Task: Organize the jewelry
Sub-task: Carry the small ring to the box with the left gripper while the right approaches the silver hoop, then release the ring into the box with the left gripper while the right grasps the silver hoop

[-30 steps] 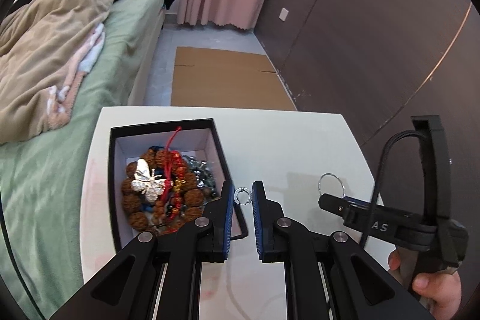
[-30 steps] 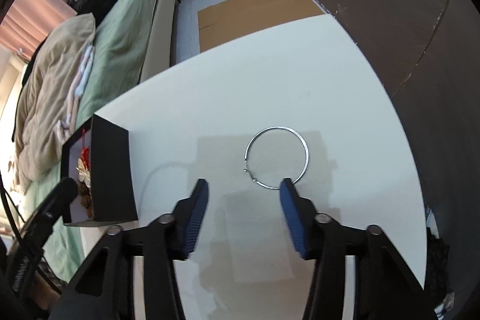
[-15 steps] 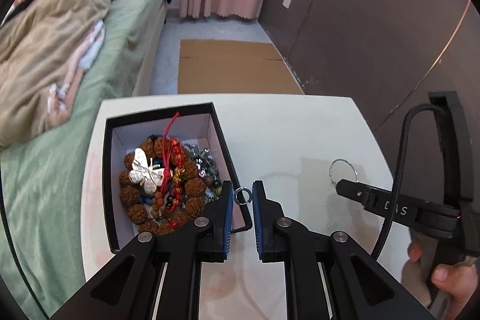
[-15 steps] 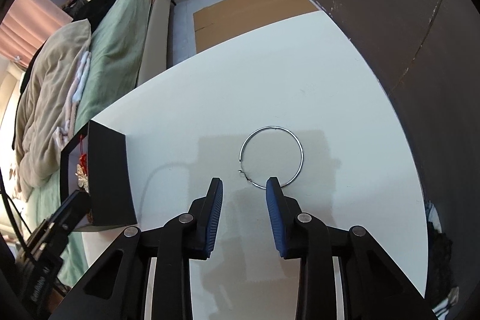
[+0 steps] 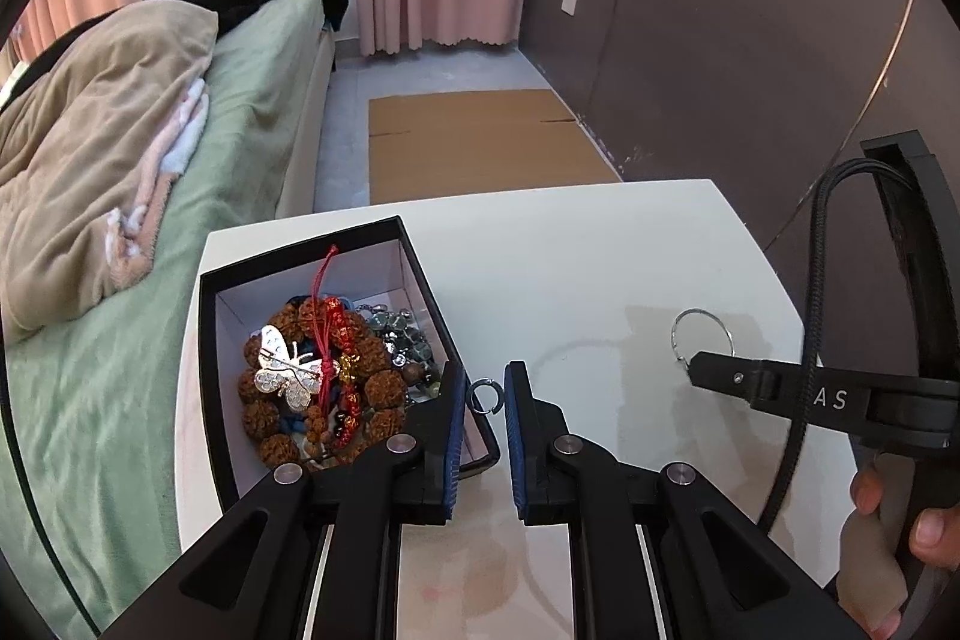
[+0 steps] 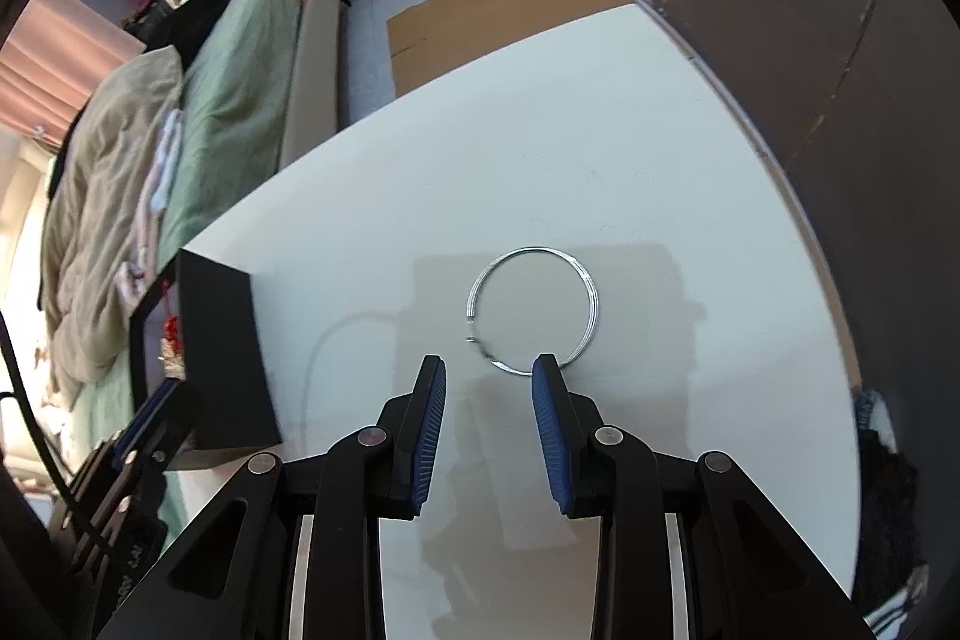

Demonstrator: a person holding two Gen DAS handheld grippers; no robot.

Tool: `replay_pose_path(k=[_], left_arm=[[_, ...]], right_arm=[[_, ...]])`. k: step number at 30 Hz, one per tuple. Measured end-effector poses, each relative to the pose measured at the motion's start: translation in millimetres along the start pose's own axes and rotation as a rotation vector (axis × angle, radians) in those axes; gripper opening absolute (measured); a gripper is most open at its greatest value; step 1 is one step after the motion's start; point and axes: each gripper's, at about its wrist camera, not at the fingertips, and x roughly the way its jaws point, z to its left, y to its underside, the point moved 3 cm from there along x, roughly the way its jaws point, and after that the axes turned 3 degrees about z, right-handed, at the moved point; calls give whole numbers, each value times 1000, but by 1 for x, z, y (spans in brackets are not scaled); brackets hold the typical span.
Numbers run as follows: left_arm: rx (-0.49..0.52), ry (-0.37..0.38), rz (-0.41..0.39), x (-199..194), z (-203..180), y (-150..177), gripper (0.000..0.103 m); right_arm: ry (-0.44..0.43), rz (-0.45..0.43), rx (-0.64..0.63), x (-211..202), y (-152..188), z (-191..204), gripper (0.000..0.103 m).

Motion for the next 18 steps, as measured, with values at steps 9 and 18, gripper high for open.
replay_pose_path(k=[9,18], left_arm=[[-44,54,20,0,10,-2,13],[-80,126,-15,-11,13,-7,13]], right_arm=[[-69,-40,27,-12,-5,1,5],[-35,-19,-39,3,-9,14,29]])
